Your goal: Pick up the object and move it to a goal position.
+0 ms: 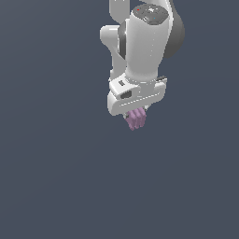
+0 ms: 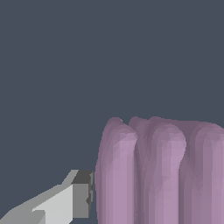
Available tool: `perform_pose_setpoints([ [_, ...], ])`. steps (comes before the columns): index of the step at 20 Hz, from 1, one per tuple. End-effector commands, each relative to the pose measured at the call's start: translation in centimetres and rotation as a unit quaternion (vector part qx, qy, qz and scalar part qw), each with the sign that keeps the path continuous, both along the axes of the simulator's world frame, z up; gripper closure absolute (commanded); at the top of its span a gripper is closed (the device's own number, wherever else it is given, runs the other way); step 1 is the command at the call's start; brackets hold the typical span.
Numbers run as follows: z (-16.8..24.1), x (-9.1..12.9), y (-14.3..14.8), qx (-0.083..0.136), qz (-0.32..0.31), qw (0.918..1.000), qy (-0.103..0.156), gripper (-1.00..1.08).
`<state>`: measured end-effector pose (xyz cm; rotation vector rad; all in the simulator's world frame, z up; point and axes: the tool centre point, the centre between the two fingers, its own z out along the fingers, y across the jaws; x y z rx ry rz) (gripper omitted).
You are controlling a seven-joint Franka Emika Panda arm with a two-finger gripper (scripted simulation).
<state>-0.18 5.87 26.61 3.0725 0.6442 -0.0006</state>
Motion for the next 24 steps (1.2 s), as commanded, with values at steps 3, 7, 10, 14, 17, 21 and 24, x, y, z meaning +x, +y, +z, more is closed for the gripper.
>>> perform_pose_setpoints([
  [3, 5.0, -1.0, 2.7, 0.0, 0.0, 1.0, 0.0, 1.08],
  [7, 9.3, -1.8, 5.0, 0.0, 0.0, 1.0, 0.0, 1.08],
  [10, 12.5, -2.4, 6.8, 0.0, 0.0, 1.0, 0.0, 1.08],
  [14, 16.5, -3.0, 9.0, 0.0, 0.0, 1.0, 0.0, 1.08],
  [17, 19.0, -3.3, 10.3, 0.001, 0.0, 1.0, 0.0, 1.08],
  [21, 21.5, -3.6, 11.7, 0.001, -0.001, 1.0, 0.0, 1.08],
  [24, 22.8, -3.8, 12.4, 0.001, -0.001, 1.0, 0.0, 1.08],
])
